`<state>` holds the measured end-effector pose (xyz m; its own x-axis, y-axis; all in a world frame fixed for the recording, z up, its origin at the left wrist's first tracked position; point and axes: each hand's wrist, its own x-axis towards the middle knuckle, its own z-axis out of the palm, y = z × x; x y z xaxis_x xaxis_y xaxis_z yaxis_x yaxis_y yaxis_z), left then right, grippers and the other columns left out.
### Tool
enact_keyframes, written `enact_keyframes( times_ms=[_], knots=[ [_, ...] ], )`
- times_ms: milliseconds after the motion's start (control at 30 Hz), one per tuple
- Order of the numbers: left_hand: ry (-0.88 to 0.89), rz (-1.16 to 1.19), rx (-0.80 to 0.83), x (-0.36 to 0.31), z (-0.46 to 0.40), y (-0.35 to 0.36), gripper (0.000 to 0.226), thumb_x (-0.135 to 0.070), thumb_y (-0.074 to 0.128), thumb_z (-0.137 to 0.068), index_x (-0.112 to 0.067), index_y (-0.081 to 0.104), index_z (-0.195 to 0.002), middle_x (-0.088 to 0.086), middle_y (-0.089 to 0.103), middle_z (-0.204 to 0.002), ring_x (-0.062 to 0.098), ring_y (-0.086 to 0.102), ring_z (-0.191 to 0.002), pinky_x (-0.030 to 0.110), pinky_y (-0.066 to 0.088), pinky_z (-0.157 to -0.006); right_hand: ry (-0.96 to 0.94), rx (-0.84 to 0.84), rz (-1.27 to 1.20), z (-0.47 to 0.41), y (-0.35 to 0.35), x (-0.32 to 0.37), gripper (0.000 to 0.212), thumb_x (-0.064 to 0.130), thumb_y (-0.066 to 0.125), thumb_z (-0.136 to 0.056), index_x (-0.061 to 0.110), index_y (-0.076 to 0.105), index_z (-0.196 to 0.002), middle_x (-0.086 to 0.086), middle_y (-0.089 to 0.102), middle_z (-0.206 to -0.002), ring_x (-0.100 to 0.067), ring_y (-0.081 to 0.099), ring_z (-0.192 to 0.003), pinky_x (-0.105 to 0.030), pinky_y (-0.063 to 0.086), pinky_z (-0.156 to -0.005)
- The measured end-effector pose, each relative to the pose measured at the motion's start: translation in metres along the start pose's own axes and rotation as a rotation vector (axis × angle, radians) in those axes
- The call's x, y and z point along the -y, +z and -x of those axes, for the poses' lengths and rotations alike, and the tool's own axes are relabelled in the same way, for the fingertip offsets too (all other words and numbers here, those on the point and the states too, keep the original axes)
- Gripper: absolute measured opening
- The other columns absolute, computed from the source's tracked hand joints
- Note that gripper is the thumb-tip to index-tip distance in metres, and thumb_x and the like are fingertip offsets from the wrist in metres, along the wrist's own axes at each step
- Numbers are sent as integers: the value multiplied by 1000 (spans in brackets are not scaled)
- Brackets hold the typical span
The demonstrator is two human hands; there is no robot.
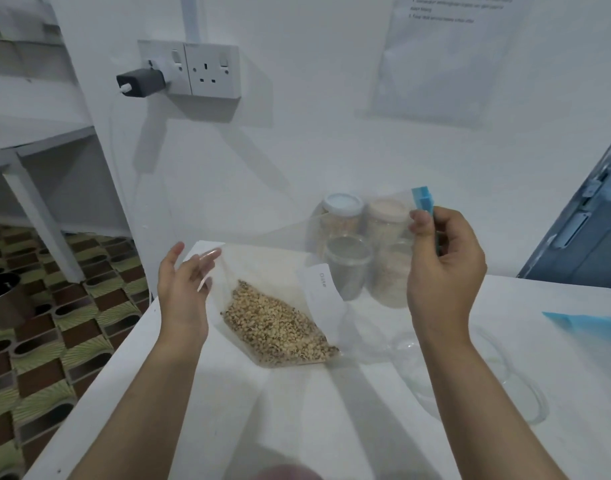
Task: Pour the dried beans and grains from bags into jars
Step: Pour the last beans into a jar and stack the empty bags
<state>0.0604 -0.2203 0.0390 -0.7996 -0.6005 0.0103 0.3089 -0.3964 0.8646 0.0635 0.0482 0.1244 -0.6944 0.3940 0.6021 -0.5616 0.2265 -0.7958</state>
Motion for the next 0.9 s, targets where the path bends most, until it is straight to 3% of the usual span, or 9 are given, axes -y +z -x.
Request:
enact_keyframes(
  times_ms=[167,267,400,567,900],
  knots=[
    [57,108,61,-21,-1,16,47,-12,43,-97,-30,37,-140,6,74,-108,14,62,-112,38,33,-106,-19,-36,-3,-4,-12,3,16,23,57,-100,23,63,-85,-12,61,-81,-12,46,-67,-21,40,-65],
    [147,86,87,-35,3,26,50,-10,49,-95,-29,38,-140,8,73,-109,15,61,-114,37,35,-106,-20,-37,3,-6,-19,3,18,22,54,-101,30,61,-86,-10,65,-87,-28,52,-74,-28,45,-69],
    [205,37,110,-43,9,33,46,-10,57,-95,-29,42,-134,7,73,-111,12,61,-111,34,37,-106,18,24,14,-13,-31,1,15,25,57,-100,30,60,-87,3,63,-84,-17,56,-77,-25,46,-73],
    [227,-4,114,-44,18,39,35,-11,55,-99,-30,46,-128,2,74,-109,7,61,-104,31,41,-101,68,94,-40,-15,-43,2,14,25,62,-98,22,62,-84,-1,60,-82,-17,54,-77,-28,46,-75],
    [307,57,78,-75,28,70,21,-8,54,-100,-29,51,-102,2,76,-100,6,62,-89,20,46,-79,98,11,-128,-40,-59,27,13,28,61,-98,22,65,-86,11,64,-77,-10,53,-69,-32,49,-72]
  ],
)
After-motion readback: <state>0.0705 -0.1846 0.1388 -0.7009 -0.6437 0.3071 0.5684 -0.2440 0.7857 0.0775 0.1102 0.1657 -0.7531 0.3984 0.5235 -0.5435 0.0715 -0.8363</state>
